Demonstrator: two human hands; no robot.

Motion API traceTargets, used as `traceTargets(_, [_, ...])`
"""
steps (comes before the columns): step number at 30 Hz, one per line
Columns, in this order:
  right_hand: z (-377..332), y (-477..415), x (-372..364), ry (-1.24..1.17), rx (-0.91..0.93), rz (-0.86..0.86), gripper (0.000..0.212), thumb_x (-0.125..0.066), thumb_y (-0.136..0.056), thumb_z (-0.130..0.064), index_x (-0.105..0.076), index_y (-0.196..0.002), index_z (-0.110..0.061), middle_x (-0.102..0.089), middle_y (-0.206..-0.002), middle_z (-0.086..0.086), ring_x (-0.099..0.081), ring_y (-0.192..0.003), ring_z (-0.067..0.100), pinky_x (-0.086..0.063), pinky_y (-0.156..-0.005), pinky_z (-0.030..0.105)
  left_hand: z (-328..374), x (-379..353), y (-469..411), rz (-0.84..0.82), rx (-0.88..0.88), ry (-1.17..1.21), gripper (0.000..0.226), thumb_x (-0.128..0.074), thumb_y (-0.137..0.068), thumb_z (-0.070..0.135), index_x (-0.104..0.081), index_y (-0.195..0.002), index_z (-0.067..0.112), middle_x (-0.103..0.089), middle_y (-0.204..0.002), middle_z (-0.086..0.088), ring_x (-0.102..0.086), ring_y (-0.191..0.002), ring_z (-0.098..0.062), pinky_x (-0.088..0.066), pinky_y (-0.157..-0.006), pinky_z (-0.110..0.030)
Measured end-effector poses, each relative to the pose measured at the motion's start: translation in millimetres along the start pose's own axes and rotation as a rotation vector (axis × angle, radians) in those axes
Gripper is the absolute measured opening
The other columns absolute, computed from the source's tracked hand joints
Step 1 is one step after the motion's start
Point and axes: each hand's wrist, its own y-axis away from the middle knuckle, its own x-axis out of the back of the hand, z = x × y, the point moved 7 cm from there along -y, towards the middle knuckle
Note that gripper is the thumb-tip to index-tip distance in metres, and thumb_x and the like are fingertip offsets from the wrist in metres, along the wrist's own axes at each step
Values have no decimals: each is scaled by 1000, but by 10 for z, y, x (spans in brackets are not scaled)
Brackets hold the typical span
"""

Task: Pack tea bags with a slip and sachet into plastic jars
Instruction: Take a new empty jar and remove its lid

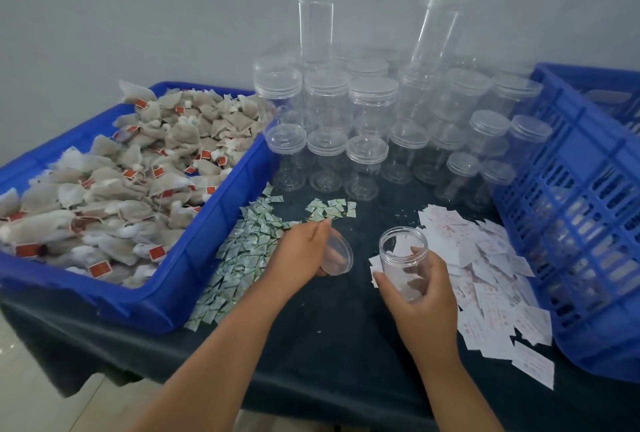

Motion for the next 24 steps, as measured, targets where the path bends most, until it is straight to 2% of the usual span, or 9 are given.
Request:
traceTargets(2, [-32,-7,-35,5,-1,-39,63,-85,-68,-66,-60,-122,-45,-68,-118,-29,-66,-103,1,-49,-82,22,-9,2,-89,156,-111,-397,46,-42,-108,50,-77,-93,25,-74,-71,8,-69,-73,-12,-56,-68,-32])
traceTargets(4, [-34,6,-64,36,7,-79,62,-89,-71,-62,-60,-123,-44,-66,-116,-31,-64,-102,-1,-48,-80,20,16,6,-146,270,-212,-570,47,-50,-105,52,-74,-78,22,-63,-71,7,-61,-69,-14,-47,-60,-32])
traceTargets(7, [-22,37,-85,42,17,-125,61,-94,-73,-44,-61,-124,-42,-69,-114,-27,-65,-102,-2,-49,-79,20,66,24,-196,285,-223,-746,29,-63,-99,51,-78,-106,27,-57,-105,2,-61,-96,-19,-50,-70,-33])
traceTargets(10, [-52,60,-91,64,47,-137,59,-94,-72,-44,-61,-121,-45,-71,-113,-25,-66,-100,-3,-52,-78,25,220,149,-123,338,-255,-761,43,-61,-99,56,-67,-129,26,-56,-123,1,-58,-112,-20,-55,-86,-39])
traceTargets(14, [-157,97,-91,18,85,-162,57,-91,-70,-51,-59,-116,-56,-72,-114,-30,-69,-99,-3,-55,-77,13,750,748,49,459,-393,-562,34,-48,-102,58,-70,-105,33,-66,-104,11,-64,-89,-11,-53,-72,-33])
traceTargets(16, [-170,105,-109,15,78,-192,61,-86,-66,-60,-59,-120,-54,-70,-116,-33,-70,-99,-2,-57,-77,19,924,1248,-21,501,-359,-586,34,-46,-104,50,-68,-89,27,-68,-83,9,-65,-75,-13,-52,-64,-33])
traceTargets(19, [-129,108,-150,45,73,-229,72,-84,-62,-66,-59,-126,-44,-69,-116,-35,-71,-98,7,-60,-76,30,886,1927,-315,411,-145,-743,21,-50,-102,25,-70,-96,25,-73,-98,3,-68,-90,-21,-56,-76,-39])
traceTargets(21, [-110,114,-168,64,77,-240,74,-83,-60,-68,-60,-126,-44,-70,-112,-32,-72,-96,11,-60,-73,32,642,2142,-526,238,42,-960,36,-54,-99,11,-71,-125,28,-67,-133,0,-64,-116,-24,-54,-95,-41])
traceTargets(24, [-97,117,-162,45,62,-221,74,-84,-57,-65,-63,-125,-42,-73,-111,-30,-73,-96,9,-60,-74,32,129,2131,-732,23,158,-1052,61,-62,-100,16,-45,-156,32,-48,-158,-7,-53,-137,-31,-46,-108,-43])
